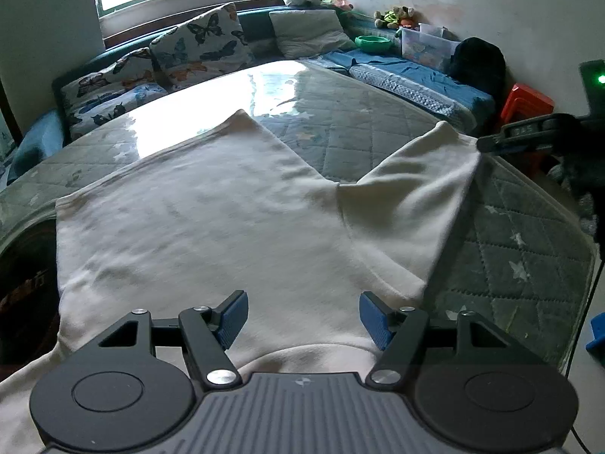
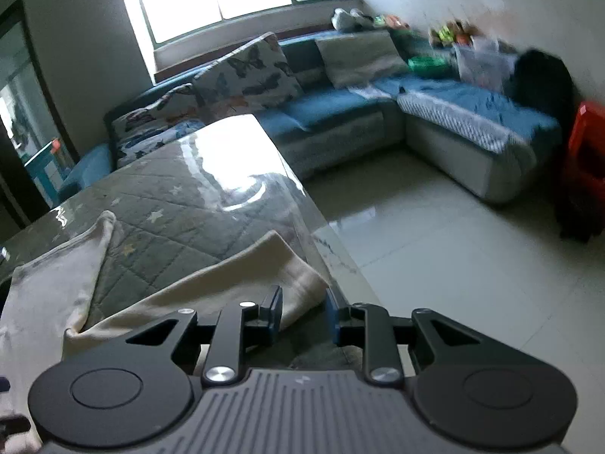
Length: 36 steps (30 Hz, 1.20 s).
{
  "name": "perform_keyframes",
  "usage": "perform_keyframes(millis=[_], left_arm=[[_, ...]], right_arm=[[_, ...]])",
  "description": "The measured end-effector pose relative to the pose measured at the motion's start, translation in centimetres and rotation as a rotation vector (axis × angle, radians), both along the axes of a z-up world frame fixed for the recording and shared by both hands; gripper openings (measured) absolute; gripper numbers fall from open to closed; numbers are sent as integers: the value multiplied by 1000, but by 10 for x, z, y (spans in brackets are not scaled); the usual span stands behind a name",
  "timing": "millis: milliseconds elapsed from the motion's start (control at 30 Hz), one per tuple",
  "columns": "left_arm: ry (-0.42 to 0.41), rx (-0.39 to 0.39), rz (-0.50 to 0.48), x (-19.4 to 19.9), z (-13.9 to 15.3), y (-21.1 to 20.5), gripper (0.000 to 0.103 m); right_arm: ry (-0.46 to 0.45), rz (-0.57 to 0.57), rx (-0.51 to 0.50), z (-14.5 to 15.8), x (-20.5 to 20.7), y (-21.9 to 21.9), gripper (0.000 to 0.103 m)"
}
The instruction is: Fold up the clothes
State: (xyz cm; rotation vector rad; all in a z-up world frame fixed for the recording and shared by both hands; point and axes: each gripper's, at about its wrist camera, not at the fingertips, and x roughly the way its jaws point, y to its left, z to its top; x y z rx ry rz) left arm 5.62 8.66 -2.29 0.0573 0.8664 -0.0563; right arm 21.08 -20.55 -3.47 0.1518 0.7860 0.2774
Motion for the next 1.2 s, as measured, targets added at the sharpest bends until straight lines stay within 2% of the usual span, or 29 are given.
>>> perform_keyframes(millis=[200, 267, 333, 567, 833, 1033, 1200], left_arm=[[9, 7, 2, 3, -1, -3, 70], [11, 6, 7, 2, -2, -3, 71], [14, 8, 12, 1, -2, -2, 71], [17, 15, 34, 0, -2, 5, 73], [7, 20, 59, -6, 1, 10, 77], [6, 26, 102, -17, 3, 24, 78], [1, 22, 137, -25, 5, 31, 78]], right_arm=[[-32, -12, -28, -9, 3, 7, 24], [-50, -3, -49, -11, 2, 9, 6], [-63, 2, -48, -13, 0, 9, 5], [-142, 61, 62, 24, -17, -5, 4], [-211, 256, 155, 78, -46, 21, 4], [-221, 466, 219, 103, -64, 77, 4], [-200, 650, 232, 110, -75, 139, 4]])
